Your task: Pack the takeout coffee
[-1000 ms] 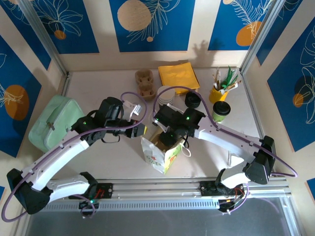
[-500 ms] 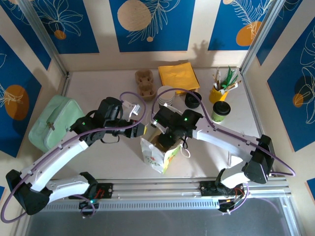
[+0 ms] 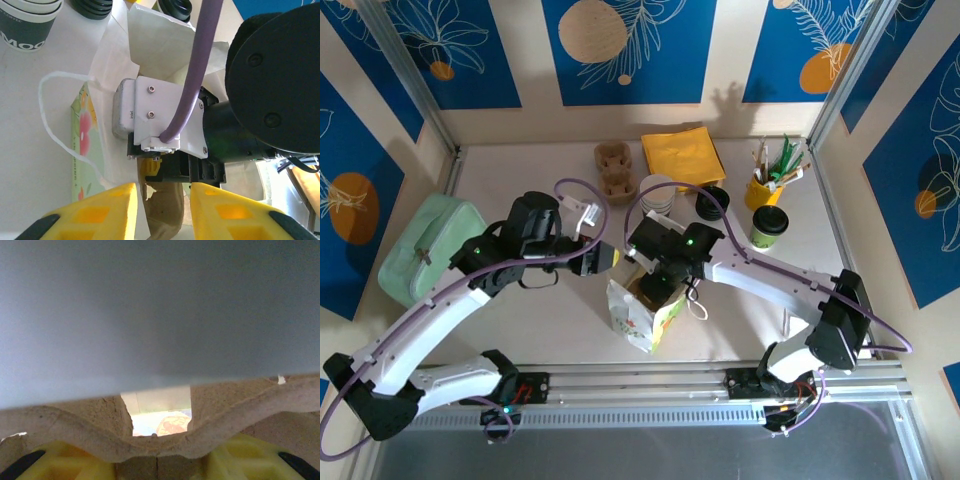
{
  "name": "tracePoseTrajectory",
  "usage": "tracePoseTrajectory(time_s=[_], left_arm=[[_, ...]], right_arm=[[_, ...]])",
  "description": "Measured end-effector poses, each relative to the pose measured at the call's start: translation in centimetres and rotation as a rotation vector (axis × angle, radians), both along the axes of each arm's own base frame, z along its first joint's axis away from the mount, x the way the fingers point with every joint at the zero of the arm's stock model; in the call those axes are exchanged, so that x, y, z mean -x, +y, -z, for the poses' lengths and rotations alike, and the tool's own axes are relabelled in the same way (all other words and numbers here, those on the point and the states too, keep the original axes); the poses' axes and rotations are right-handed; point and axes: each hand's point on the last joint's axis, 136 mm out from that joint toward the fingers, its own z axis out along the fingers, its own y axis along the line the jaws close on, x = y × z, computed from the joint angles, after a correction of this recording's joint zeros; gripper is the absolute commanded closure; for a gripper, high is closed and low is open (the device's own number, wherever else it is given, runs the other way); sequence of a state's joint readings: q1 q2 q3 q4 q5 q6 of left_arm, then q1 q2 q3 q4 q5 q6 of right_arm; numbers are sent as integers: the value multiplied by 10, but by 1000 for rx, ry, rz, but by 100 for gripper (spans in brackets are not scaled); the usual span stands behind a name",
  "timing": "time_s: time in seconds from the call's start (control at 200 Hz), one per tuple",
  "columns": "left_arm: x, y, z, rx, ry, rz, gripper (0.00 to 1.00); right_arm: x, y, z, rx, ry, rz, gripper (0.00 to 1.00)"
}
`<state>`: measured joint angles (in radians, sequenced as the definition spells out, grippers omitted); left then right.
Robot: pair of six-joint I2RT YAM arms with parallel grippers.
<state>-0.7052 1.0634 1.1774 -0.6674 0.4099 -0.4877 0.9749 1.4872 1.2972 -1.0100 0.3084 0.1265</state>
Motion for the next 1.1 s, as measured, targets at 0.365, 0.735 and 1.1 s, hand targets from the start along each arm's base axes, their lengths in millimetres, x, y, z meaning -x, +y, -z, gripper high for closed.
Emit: tracePoseTrajectory(time_s=[0.365, 0.735, 1.1], left_arm=[[1, 1, 0, -3, 3, 0, 66], [1, 1, 0, -3, 3, 0, 67], [1, 1, 0, -3, 3, -1, 67]], right_arm=[[0, 0, 1, 7, 0, -11, 53], [2, -3, -5, 19, 4, -19, 33], [-4, 5, -31, -31, -30, -20, 29]])
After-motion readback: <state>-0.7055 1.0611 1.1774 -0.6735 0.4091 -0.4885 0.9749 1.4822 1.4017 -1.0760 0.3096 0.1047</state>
